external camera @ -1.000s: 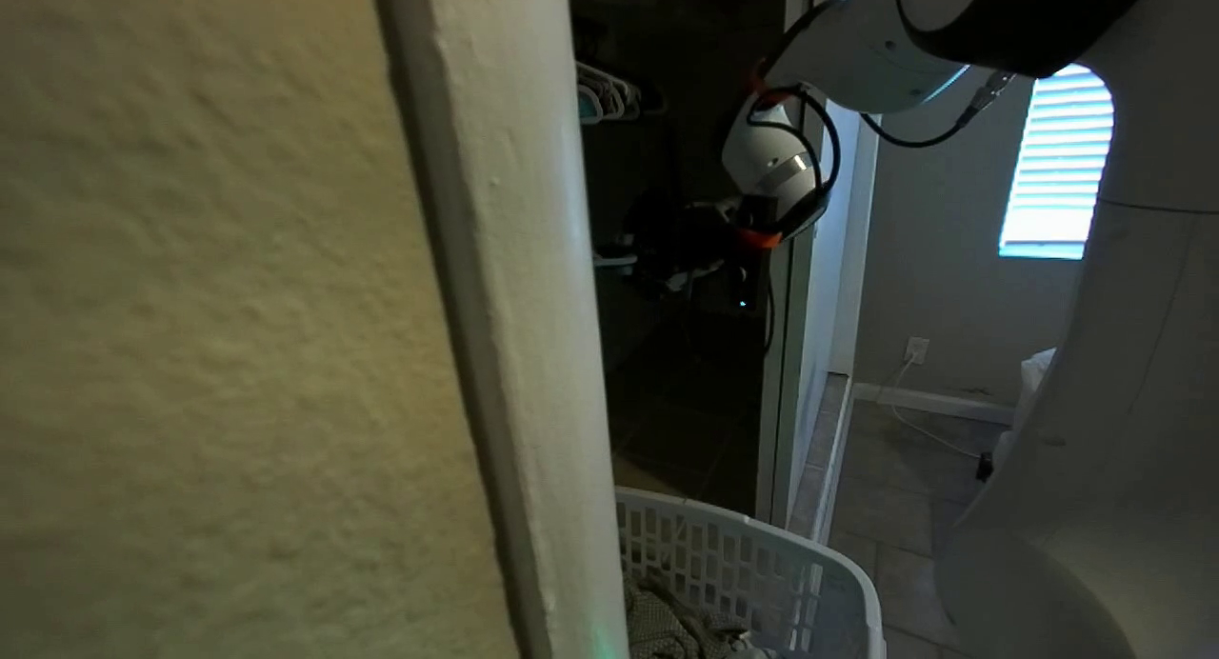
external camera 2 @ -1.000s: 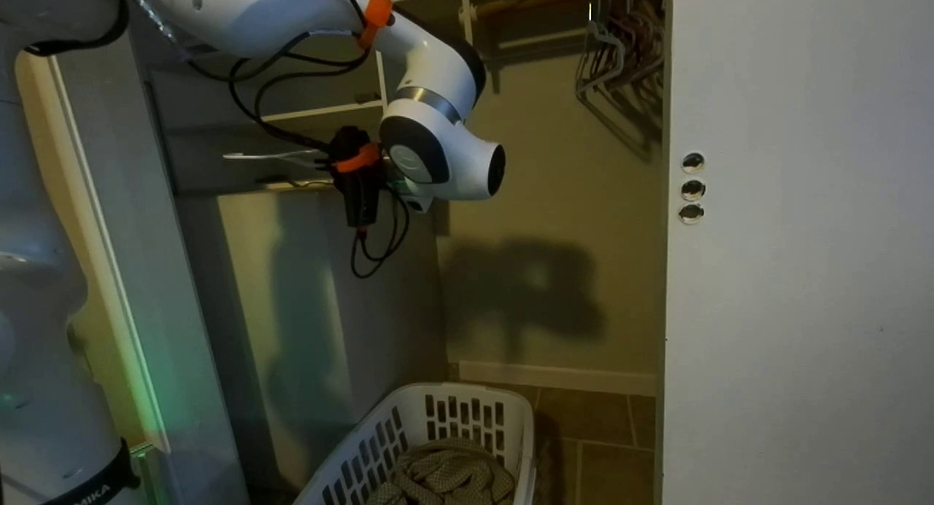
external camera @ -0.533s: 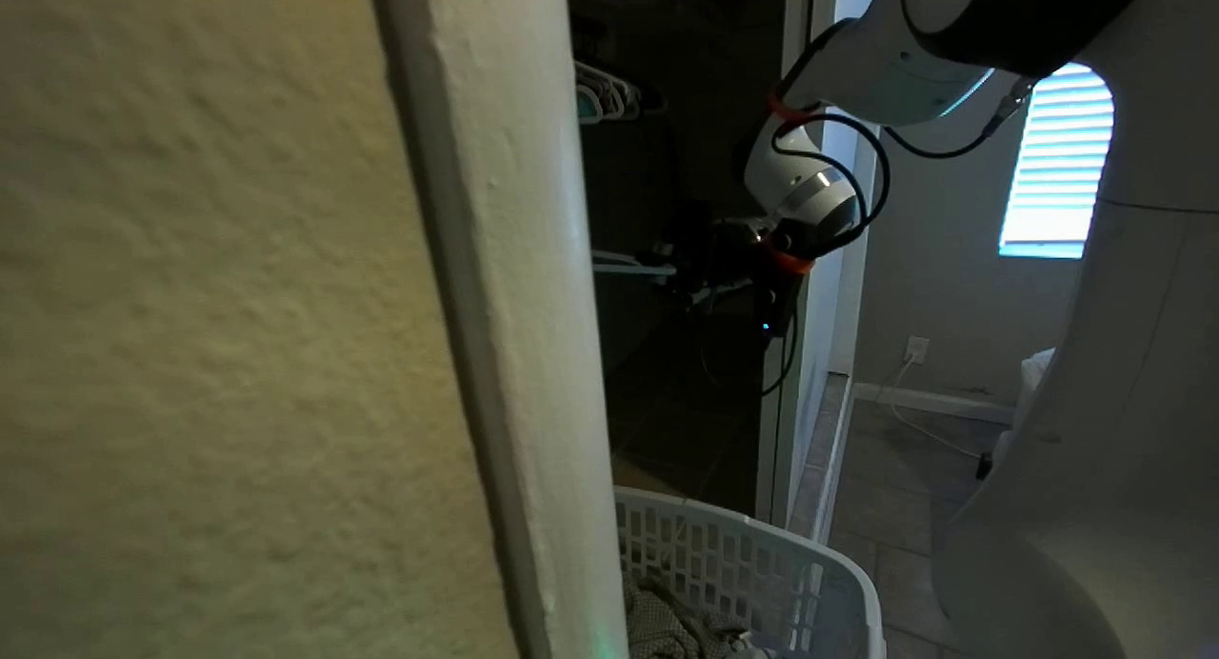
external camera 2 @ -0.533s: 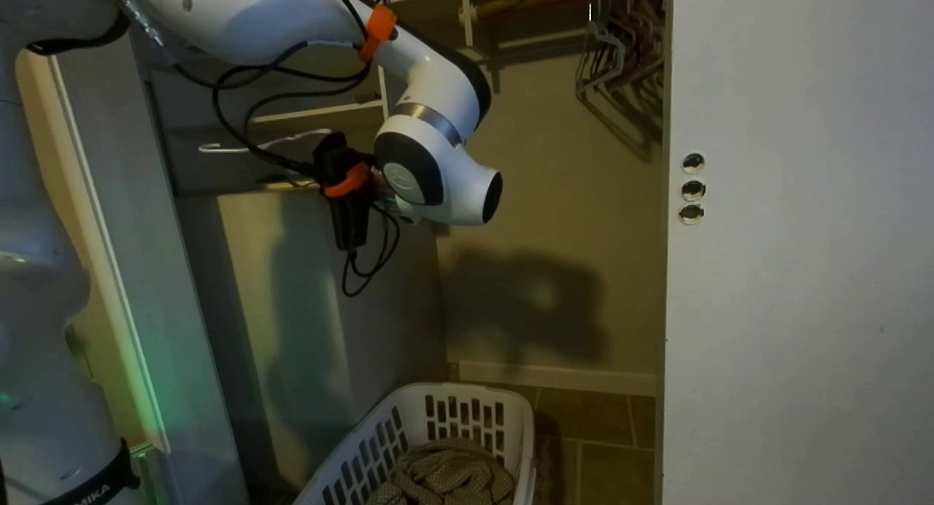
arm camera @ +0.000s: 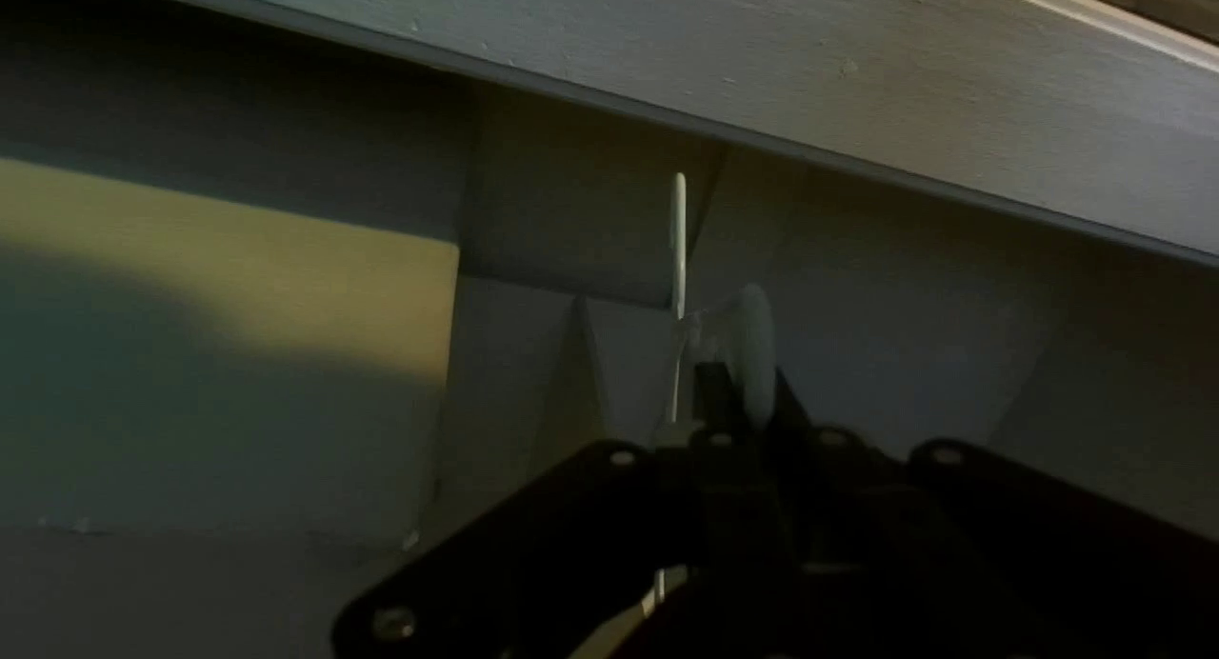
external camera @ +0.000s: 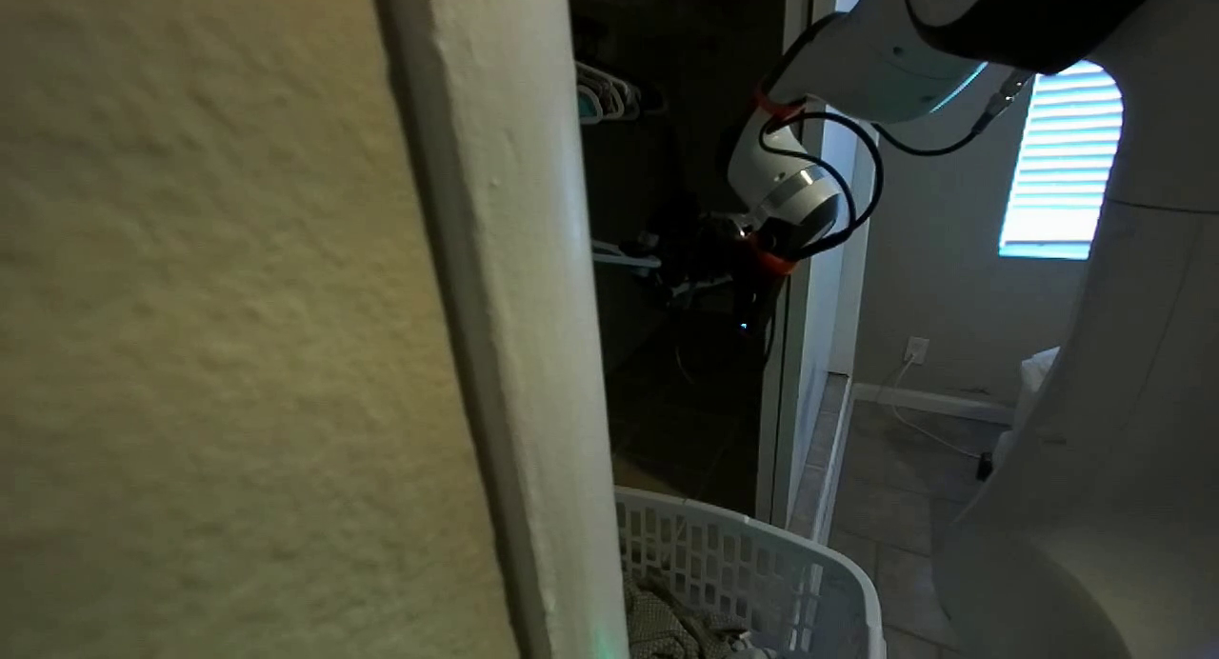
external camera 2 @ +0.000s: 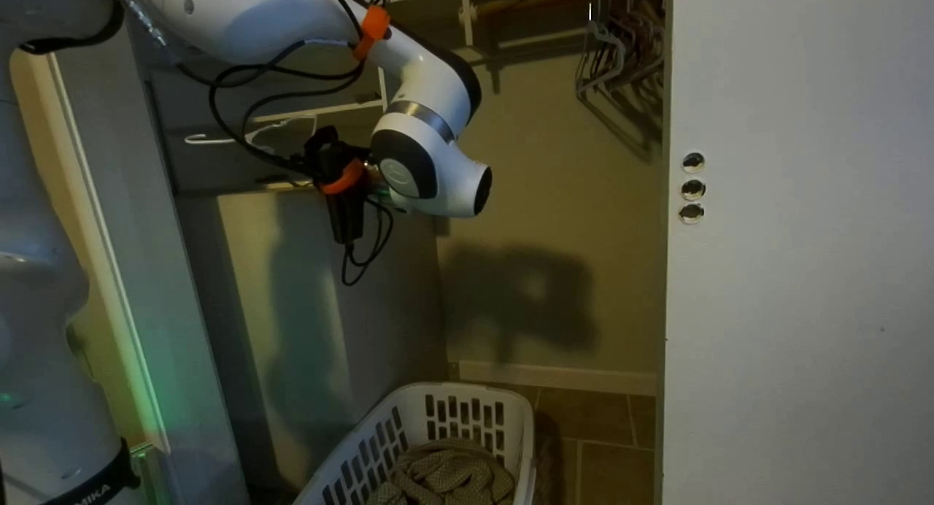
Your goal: Pick up the white coat hanger from the bottom shelf and place it on the upper shelf
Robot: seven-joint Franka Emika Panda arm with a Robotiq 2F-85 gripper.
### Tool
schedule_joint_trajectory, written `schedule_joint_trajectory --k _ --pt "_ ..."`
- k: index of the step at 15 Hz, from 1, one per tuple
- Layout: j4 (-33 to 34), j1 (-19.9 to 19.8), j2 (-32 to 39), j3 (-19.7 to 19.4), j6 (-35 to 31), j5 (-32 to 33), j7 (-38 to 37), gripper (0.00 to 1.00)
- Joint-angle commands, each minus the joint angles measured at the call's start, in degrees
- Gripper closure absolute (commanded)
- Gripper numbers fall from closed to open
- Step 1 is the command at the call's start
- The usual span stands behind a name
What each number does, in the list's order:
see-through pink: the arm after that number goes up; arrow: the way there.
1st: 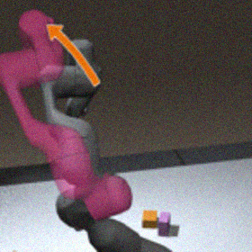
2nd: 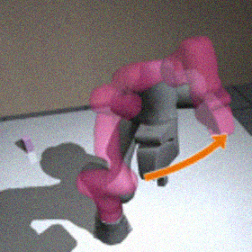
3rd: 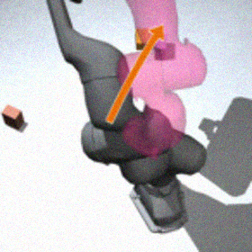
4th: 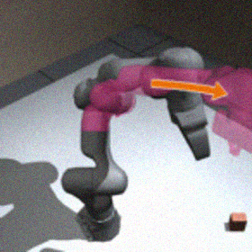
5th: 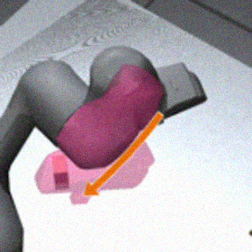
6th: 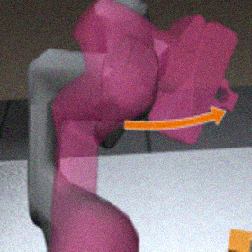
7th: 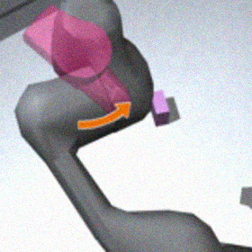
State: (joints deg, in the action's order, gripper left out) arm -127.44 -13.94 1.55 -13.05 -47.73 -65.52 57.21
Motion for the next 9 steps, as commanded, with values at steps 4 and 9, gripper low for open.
schedule_joint_trajectory --k 4,9 --pt "-0.18 1.14 -2.55 1.16 0.0 -6.12 -0.53 0.98" --pt "1.03 1.04 -5.71 0.49 -1.69 -11.55 -7.03 0.98"
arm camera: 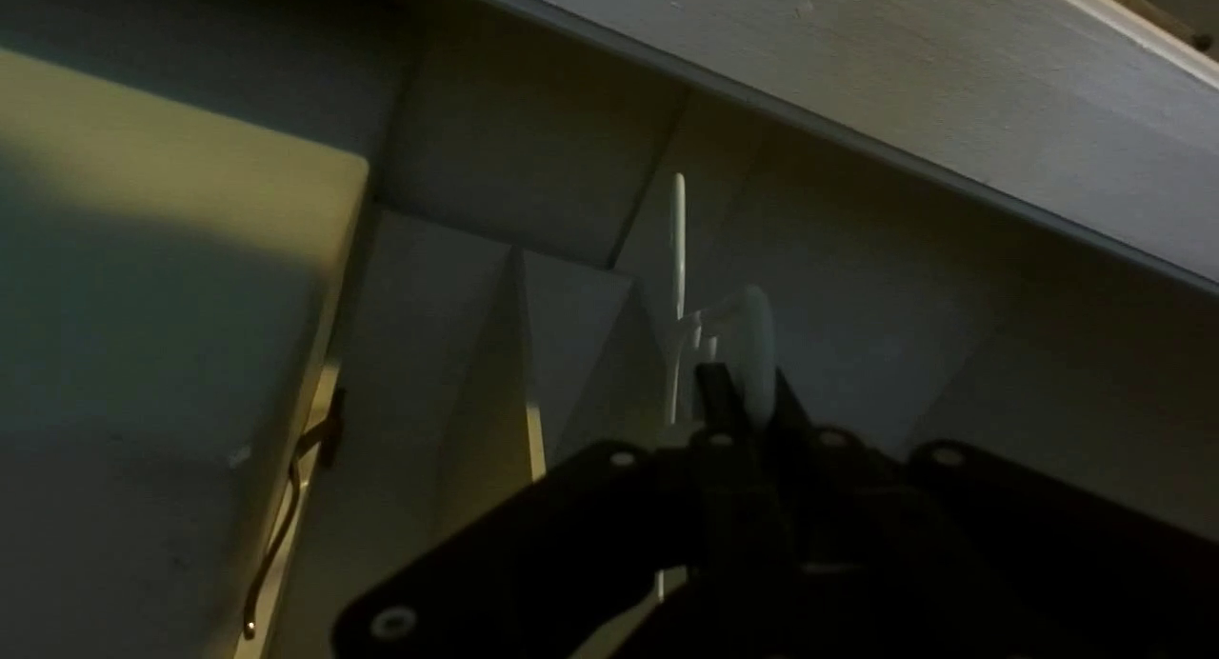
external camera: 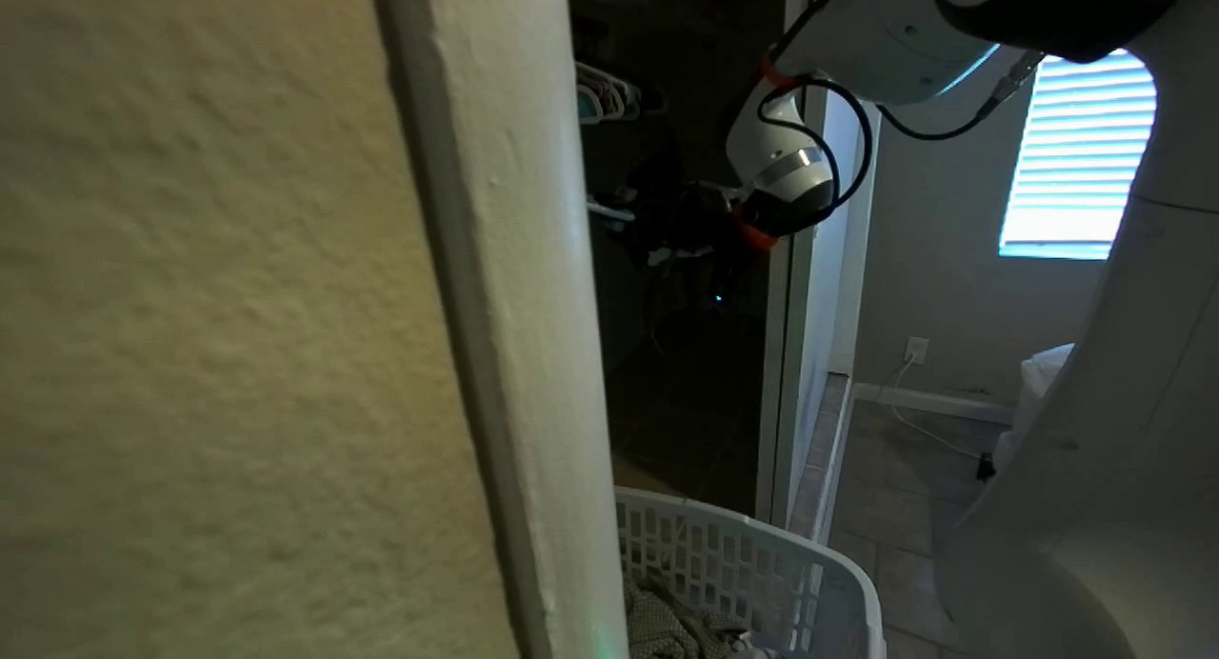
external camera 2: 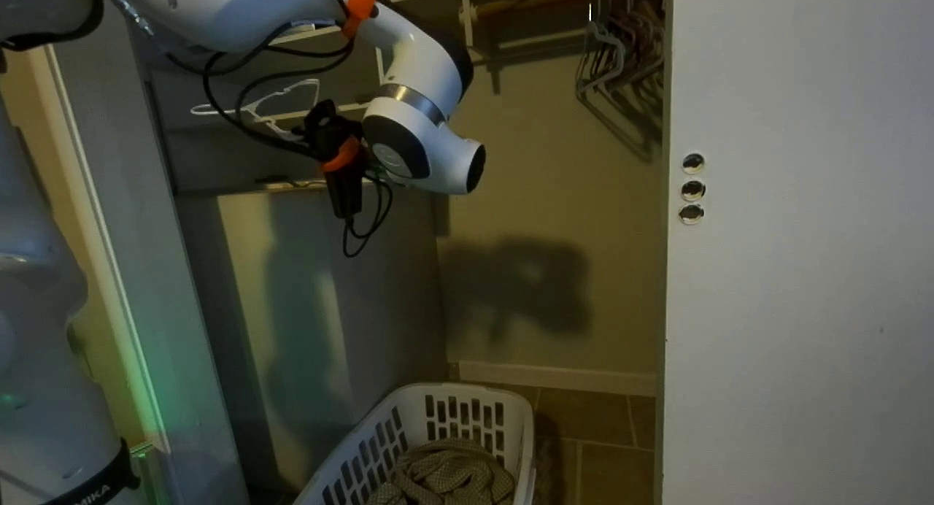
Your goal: Pick up the white coat hanger from the bottom shelf and place it on the upper shelf
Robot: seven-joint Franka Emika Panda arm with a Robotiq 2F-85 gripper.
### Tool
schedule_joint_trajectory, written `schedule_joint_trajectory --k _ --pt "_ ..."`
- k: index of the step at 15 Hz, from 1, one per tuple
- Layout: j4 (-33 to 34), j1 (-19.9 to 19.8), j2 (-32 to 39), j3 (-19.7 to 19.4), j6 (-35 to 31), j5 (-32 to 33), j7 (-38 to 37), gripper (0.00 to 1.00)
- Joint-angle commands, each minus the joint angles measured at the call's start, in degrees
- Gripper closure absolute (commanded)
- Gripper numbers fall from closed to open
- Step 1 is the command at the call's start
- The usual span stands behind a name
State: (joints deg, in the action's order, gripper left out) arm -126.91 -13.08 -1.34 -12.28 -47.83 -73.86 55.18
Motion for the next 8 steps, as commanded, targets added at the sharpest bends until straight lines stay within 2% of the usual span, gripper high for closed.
schedule_joint_trajectory --k 1,4,8 --pt "0.58 0.41 -3.82 -0.16 -2.73 -4.45 -7.33 0.98" --pt "2.3 0.96 -5.68 0.97 -5.88 -7.67 -13.8 0.98" --pt "5.72 2.16 -7.31 2.8 -9.64 -8.6 -21.79 0.98"
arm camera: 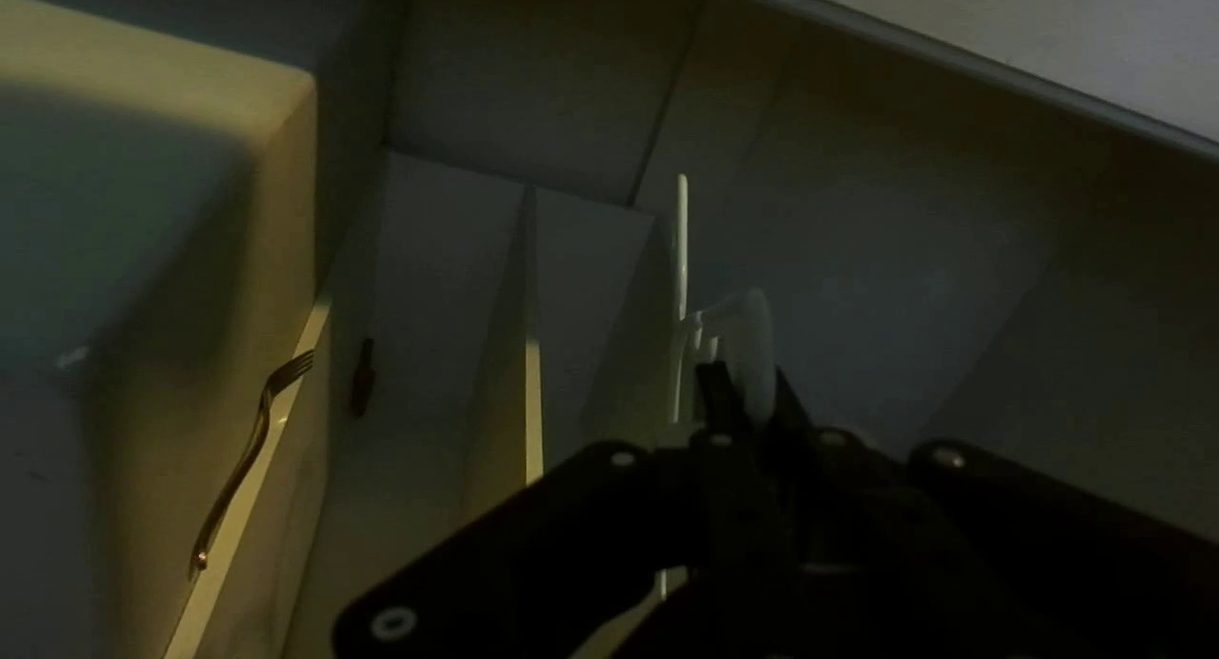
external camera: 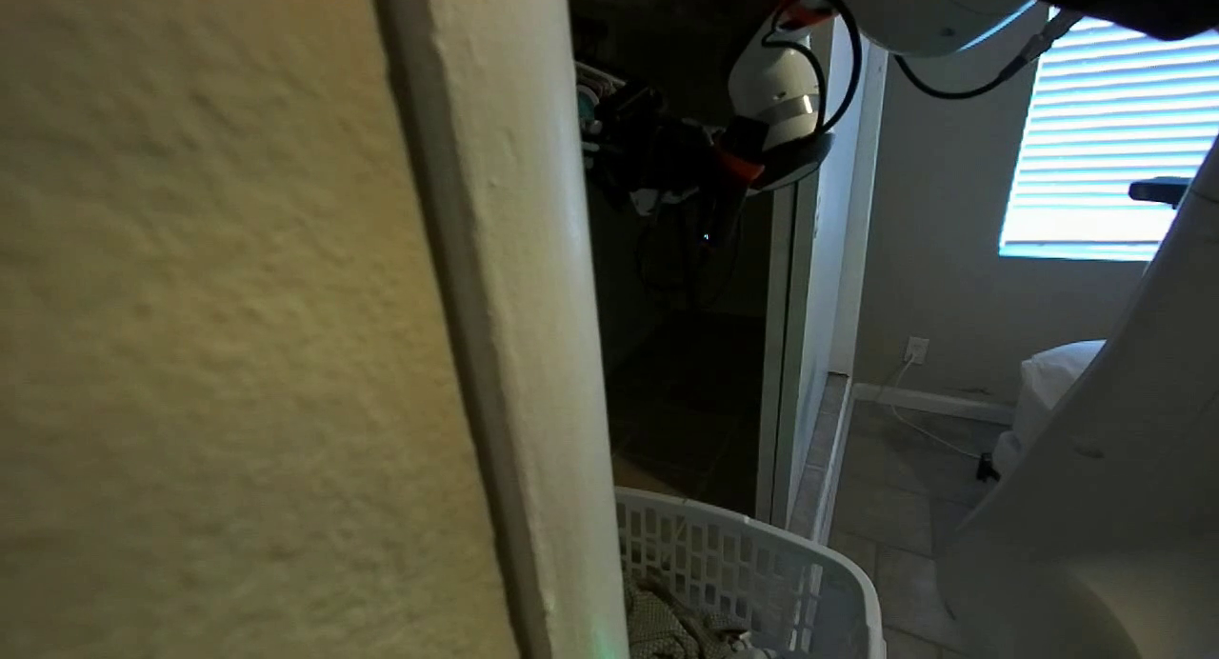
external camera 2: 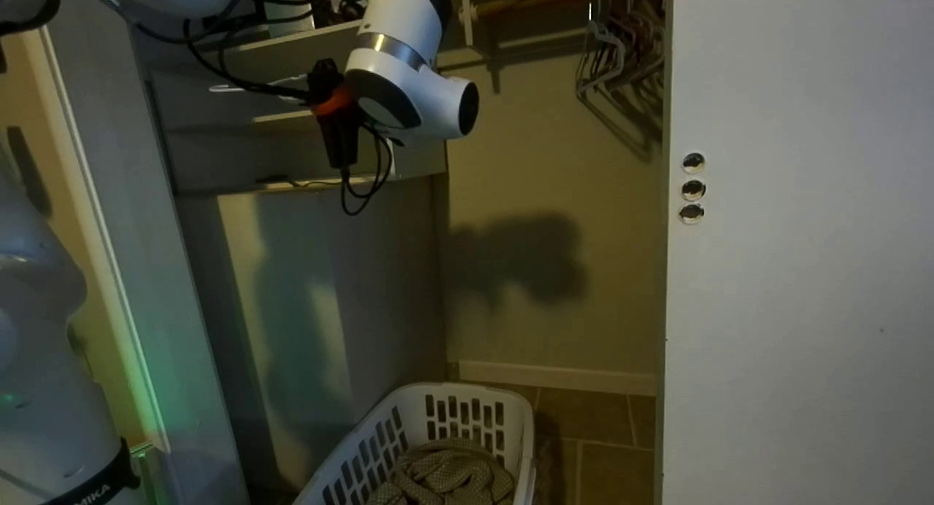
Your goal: Pick up the white coat hanger from the bottom shelf and place it on the upper shelf
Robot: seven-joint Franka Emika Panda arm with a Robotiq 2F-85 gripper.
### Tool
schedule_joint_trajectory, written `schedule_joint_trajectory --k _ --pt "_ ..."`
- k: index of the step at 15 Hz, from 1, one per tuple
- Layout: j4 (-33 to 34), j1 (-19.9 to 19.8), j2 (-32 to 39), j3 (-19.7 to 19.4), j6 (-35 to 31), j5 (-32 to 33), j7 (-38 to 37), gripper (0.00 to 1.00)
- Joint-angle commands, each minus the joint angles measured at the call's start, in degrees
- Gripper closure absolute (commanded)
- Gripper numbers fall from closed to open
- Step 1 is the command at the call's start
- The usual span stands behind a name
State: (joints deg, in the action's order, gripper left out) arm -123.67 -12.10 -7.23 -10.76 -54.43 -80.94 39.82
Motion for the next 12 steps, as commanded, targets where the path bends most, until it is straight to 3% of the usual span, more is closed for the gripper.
schedule_joint_trajectory --k 1,12 --pt "3.48 1.5 -1.5 1.7 -3.75 -1.4 -8.45 0.98" --pt "15.58 6.29 2.12 6.41 -14.68 -2.05 -25.02 0.98"
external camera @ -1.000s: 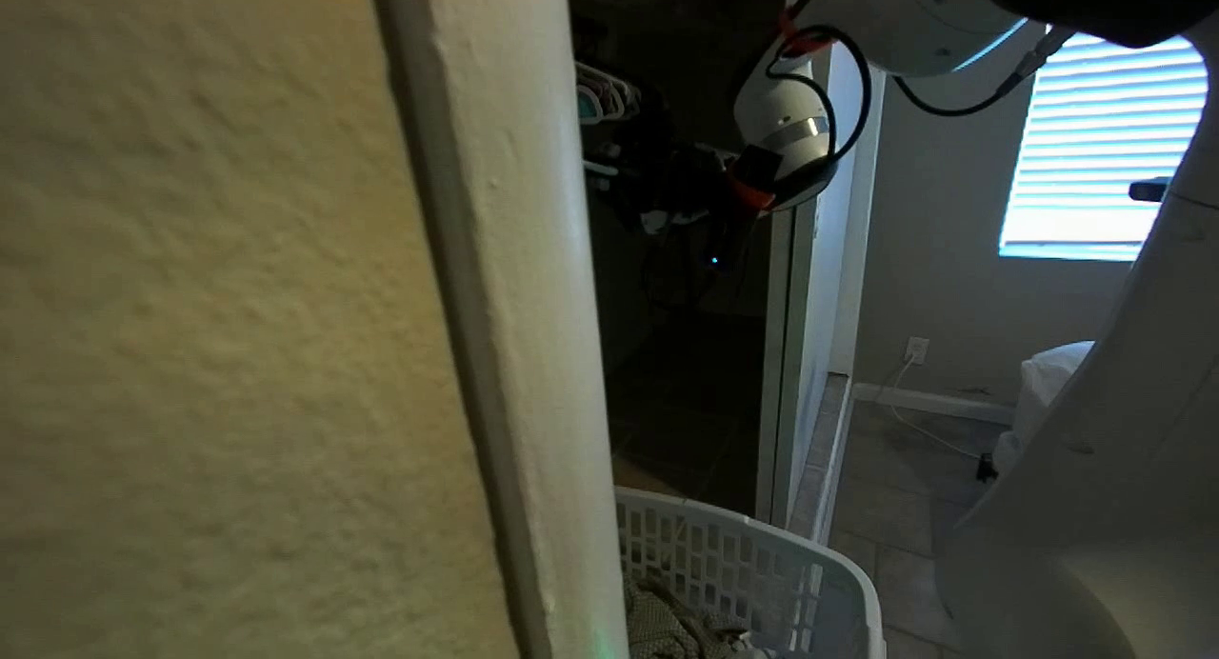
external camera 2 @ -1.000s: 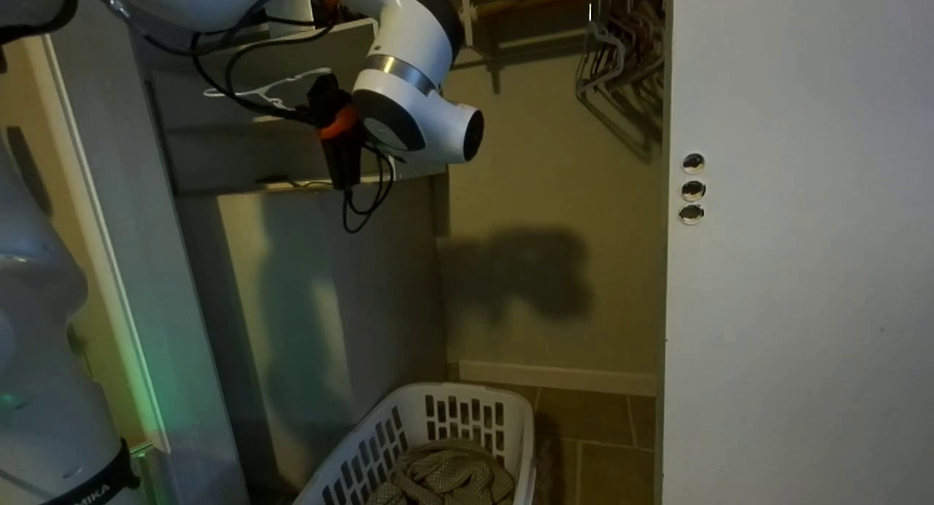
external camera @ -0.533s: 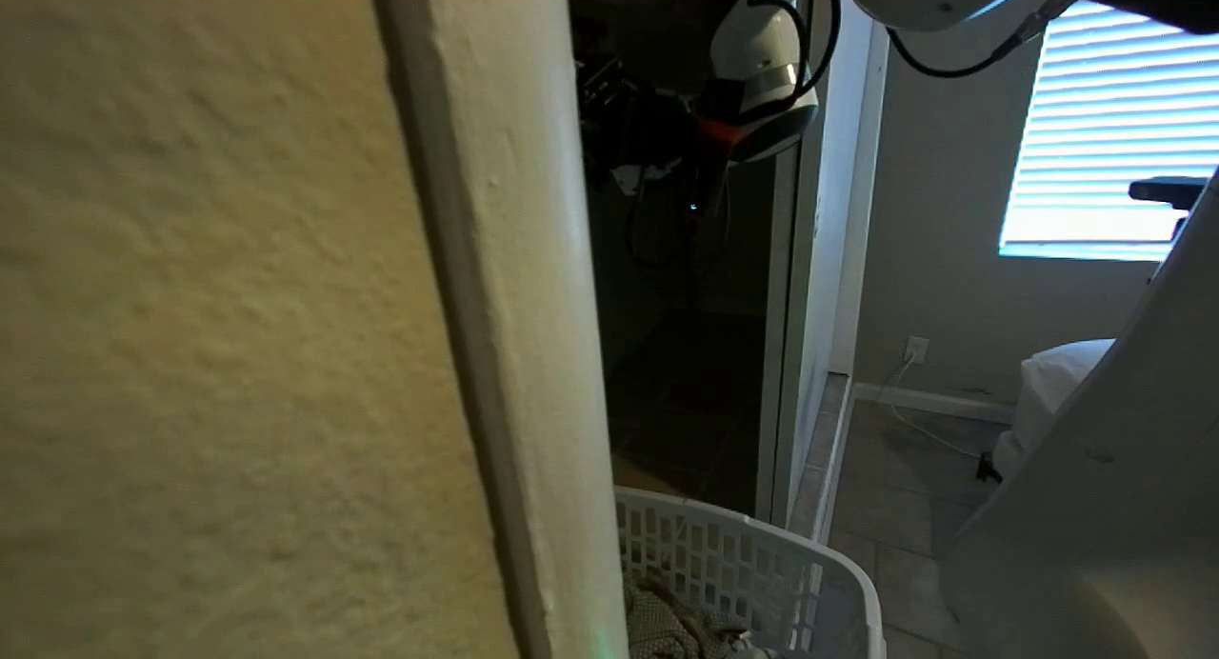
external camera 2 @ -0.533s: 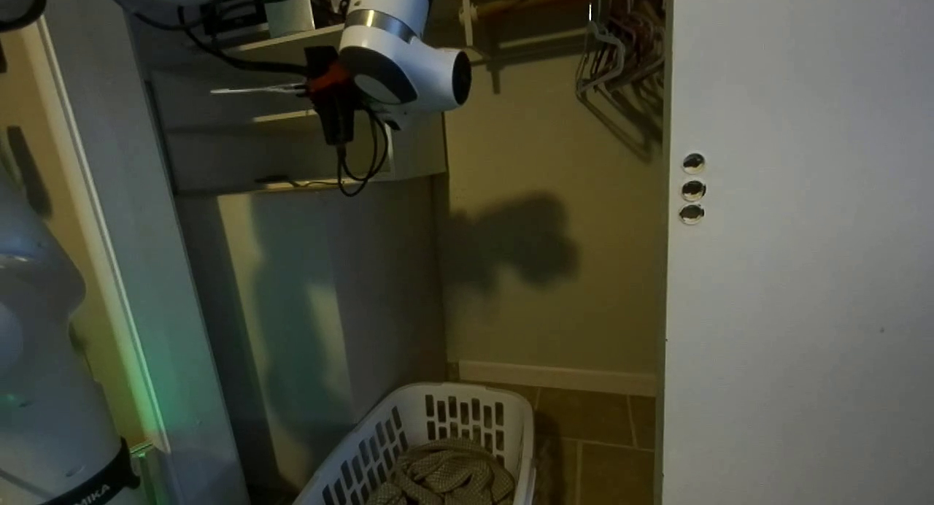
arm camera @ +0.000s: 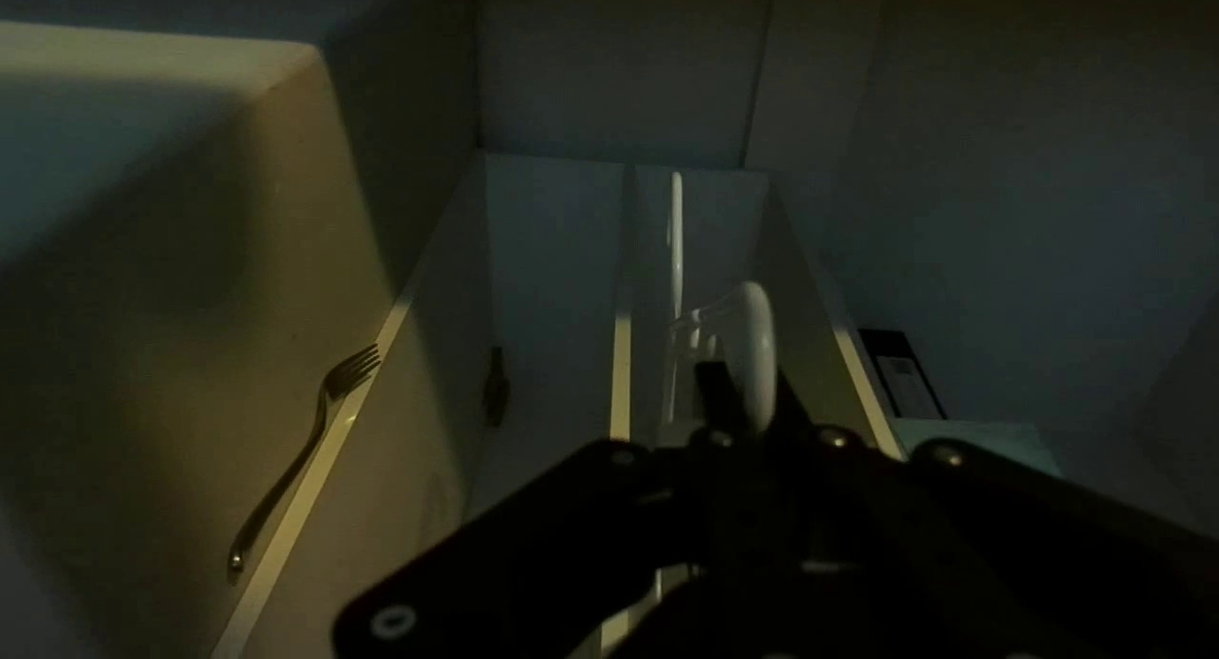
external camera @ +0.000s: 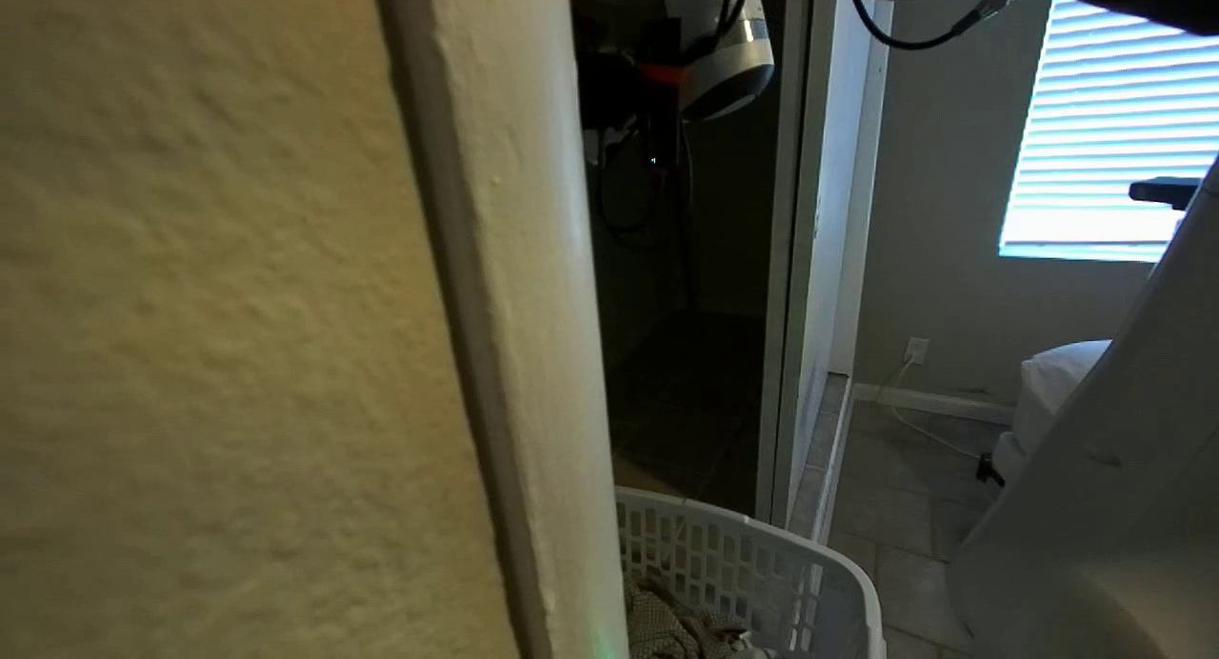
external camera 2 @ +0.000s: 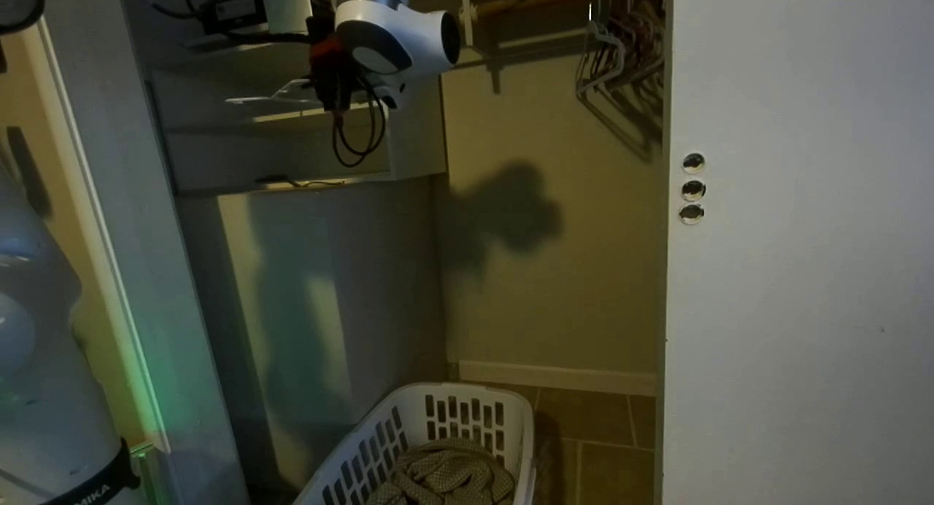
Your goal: Pick up the white coat hanger from the bottom shelf and place it on the upper shelf
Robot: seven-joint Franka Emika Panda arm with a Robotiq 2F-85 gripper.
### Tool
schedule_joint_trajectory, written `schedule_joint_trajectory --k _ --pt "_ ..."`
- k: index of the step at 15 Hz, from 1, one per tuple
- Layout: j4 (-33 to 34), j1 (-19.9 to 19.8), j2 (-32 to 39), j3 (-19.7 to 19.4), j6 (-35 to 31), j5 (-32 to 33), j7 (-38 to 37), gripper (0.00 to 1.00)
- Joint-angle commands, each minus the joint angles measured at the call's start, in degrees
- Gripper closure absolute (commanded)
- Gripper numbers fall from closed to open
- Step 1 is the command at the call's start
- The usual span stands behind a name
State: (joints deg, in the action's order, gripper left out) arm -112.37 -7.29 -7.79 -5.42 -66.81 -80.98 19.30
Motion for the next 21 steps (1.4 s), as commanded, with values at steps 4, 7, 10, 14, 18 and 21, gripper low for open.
schedule_joint_trajectory --k 4,7,10,14,18,21 --pt "7.89 3.45 5.52 2.83 -6.31 -2.97 -7.7 0.98" --pt "10.72 4.96 8.13 4.15 -9.96 -3.58 -9.32 0.98" --pt "13.05 6.25 10.46 5.26 -13.13 -3.97 -10.3 0.98" --pt "15.9 7.64 12.89 6.43 -17.06 -4.86 -11.25 0.98" --pt "18.04 8.62 14.4 7.31 -20.5 -5.7 -12.04 0.98" --pt "18.8 9.19 14.84 7.71 -23.07 -5.25 -12.56 0.98"
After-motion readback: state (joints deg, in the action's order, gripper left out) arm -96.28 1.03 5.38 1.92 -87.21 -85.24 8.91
